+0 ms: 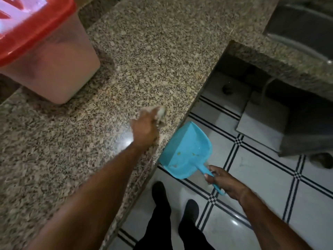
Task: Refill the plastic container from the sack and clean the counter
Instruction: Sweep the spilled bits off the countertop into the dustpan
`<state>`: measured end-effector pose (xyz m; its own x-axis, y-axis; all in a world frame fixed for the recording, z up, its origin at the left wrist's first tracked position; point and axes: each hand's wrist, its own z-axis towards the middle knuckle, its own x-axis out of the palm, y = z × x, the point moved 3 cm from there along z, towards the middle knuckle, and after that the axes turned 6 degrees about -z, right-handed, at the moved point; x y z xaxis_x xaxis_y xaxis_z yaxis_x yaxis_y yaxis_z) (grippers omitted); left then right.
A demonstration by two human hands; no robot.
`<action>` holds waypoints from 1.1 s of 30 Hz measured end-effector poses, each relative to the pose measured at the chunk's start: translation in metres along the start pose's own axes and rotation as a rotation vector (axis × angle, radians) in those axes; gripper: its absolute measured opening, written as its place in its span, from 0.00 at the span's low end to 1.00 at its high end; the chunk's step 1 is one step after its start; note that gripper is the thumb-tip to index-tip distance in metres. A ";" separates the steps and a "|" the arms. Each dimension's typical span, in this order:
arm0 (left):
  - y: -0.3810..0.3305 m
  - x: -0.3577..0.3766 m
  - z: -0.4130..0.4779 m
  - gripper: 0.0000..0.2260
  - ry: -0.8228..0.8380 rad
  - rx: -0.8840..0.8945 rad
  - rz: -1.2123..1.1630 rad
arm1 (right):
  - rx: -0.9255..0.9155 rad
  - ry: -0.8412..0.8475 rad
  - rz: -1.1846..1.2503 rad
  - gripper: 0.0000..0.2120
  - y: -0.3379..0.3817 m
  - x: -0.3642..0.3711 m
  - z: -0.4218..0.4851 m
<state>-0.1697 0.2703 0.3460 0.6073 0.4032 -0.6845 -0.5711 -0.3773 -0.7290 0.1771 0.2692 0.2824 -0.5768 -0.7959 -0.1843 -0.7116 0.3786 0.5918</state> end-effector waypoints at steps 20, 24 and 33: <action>0.018 -0.024 -0.039 0.38 0.330 0.244 0.113 | 0.051 0.034 -0.060 0.12 0.034 0.050 -0.014; 0.014 -0.023 -0.067 0.30 0.239 0.149 0.115 | 0.011 0.042 -0.051 0.07 0.038 0.049 -0.020; -0.020 -0.001 -0.097 0.14 0.033 -0.040 0.208 | -0.062 0.102 -0.078 0.06 0.036 0.043 -0.026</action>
<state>-0.1058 0.1962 0.3611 0.4966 0.2861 -0.8195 -0.6641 -0.4827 -0.5710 0.1368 0.2361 0.3160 -0.4746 -0.8669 -0.1527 -0.7246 0.2862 0.6269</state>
